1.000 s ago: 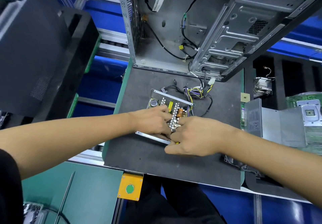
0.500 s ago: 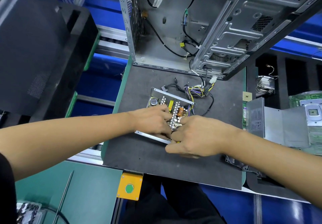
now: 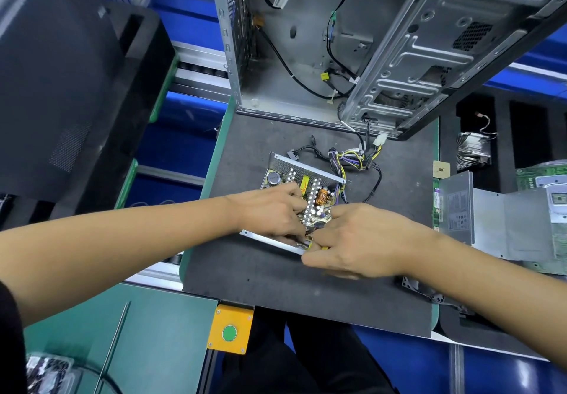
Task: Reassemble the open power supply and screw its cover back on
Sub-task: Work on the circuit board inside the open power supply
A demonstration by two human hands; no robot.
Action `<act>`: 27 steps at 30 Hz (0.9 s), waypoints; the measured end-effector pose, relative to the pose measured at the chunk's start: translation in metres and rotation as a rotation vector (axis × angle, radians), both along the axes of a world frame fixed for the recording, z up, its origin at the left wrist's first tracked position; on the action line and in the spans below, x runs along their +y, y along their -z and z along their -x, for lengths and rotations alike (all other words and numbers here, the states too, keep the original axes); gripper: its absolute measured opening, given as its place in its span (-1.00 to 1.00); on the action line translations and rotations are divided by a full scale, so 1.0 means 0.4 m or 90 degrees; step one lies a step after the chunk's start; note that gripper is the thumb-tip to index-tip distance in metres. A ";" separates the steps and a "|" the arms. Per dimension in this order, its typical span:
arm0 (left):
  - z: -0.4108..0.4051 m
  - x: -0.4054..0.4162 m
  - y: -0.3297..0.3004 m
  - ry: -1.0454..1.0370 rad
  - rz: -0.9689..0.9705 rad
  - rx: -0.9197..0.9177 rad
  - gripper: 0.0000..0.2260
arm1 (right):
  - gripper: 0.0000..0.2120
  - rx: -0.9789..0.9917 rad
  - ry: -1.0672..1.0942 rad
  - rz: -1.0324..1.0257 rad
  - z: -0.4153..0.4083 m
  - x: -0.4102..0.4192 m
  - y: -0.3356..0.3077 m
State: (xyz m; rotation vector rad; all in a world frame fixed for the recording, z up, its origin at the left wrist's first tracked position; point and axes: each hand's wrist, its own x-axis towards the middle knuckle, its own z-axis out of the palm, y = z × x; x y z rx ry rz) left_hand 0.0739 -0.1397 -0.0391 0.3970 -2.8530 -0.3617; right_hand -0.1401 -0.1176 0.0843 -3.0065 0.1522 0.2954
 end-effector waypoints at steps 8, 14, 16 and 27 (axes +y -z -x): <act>0.000 0.002 0.009 -0.010 -0.011 -0.005 -0.79 | -0.84 -0.067 0.004 -0.009 0.015 -0.005 0.007; 0.002 0.002 0.014 -0.006 -0.007 -0.015 -0.75 | -0.91 -0.081 -0.012 -0.004 0.017 -0.002 0.013; 0.003 0.002 0.014 -0.008 -0.001 -0.015 -0.75 | -0.92 -0.086 -0.021 -0.005 0.017 -0.003 0.014; 0.003 0.004 0.001 -0.009 0.015 -0.015 -0.75 | -0.96 -0.070 -0.060 0.010 0.018 -0.004 0.021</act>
